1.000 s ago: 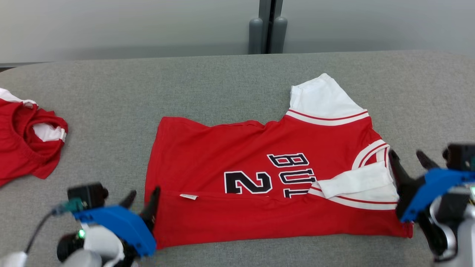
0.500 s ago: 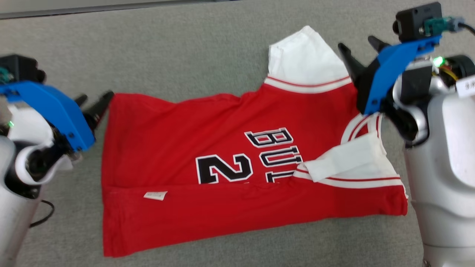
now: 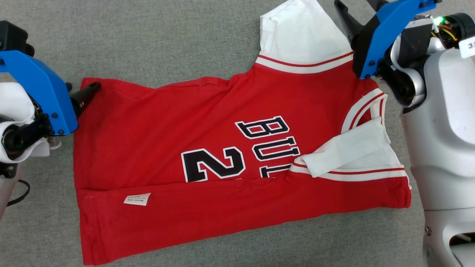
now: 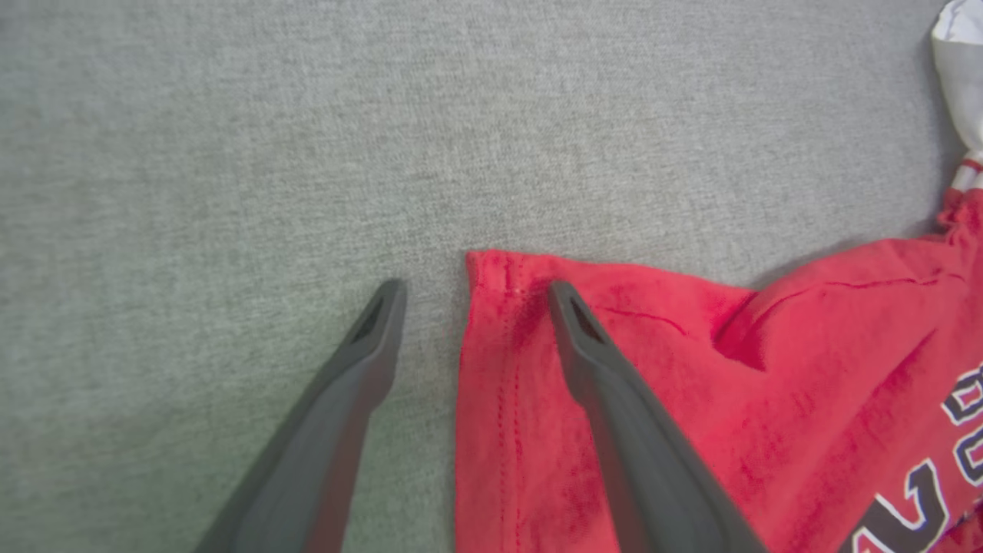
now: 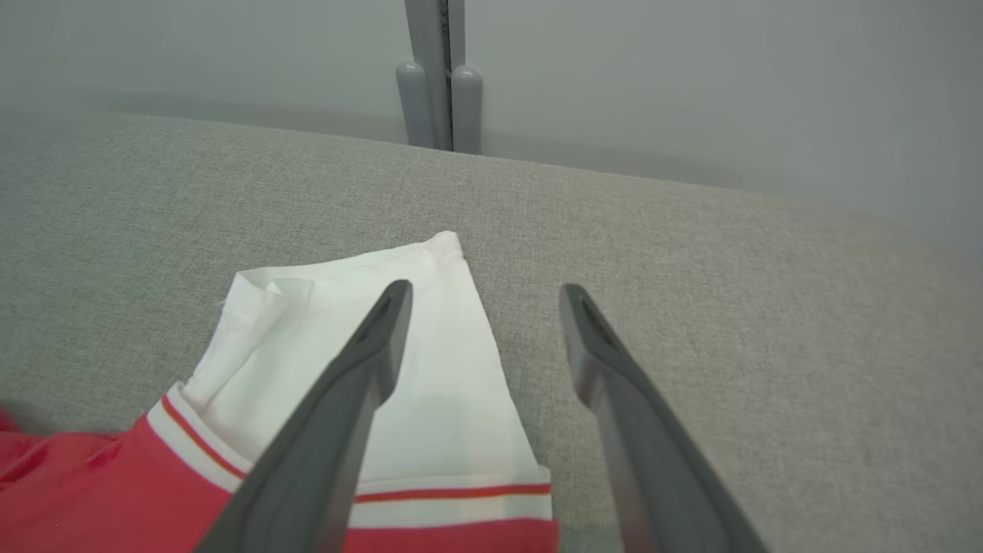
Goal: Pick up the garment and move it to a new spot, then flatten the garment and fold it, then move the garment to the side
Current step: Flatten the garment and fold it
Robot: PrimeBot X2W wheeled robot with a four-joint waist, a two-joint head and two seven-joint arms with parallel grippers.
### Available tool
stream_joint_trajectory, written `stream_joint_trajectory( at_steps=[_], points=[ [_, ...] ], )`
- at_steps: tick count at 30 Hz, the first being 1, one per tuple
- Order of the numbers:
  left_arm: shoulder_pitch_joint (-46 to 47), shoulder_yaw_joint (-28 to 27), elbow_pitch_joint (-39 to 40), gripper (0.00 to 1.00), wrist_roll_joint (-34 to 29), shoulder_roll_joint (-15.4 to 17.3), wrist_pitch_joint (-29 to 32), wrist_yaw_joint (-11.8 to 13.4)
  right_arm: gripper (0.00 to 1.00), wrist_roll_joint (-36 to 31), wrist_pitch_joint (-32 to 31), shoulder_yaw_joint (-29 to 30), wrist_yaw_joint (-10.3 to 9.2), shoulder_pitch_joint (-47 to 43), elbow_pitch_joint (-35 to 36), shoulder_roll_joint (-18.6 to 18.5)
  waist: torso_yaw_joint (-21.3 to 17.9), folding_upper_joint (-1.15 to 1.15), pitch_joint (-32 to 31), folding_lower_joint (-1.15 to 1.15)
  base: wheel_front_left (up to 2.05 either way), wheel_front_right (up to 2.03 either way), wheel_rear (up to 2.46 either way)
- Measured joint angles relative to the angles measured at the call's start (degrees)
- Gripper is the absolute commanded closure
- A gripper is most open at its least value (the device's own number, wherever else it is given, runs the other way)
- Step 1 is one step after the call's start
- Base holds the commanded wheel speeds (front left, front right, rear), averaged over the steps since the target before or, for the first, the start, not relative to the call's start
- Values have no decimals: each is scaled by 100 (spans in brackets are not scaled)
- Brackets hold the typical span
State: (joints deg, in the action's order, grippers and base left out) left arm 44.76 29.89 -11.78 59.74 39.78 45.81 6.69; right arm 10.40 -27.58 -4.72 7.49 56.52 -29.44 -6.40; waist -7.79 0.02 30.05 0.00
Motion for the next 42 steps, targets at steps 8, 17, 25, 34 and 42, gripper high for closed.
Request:
stream_joint_trajectory(
  at_steps=[8, 17, 25, 34, 42],
  points=[
    [92, 238, 93, 0, -211, 47, 162, -68, 0, 19, 204, 140, 0, 153, -421, -49, 32, -2, 128, -1, 0, 0, 0],
    [119, 426, 409, 100, -402, -81, 11, -192, 0, -259, 18, 365, 0, 652, -932, -112, 313, -3, 367, -1, 0, 0, 0],
    [248, 553, 445, 100, -483, -471, -366, -483, 0, -798, -684, 372, 0, 1191, -1495, -178, 768, -3, 573, 0, 0, 0, 0],
    [349, 578, 250, 100, -590, -722, -813, -626, 100, -931, -804, 464, 1, 1319, -1618, -257, 994, -4, 719, -1, 0, 0, 0],
    [215, 323, -73, 100, -695, -780, -1560, -500, 100, -850, -138, 684, 1, 1226, -1429, -288, 886, -2, 549, 2, 0, 0, 0]
  ],
)
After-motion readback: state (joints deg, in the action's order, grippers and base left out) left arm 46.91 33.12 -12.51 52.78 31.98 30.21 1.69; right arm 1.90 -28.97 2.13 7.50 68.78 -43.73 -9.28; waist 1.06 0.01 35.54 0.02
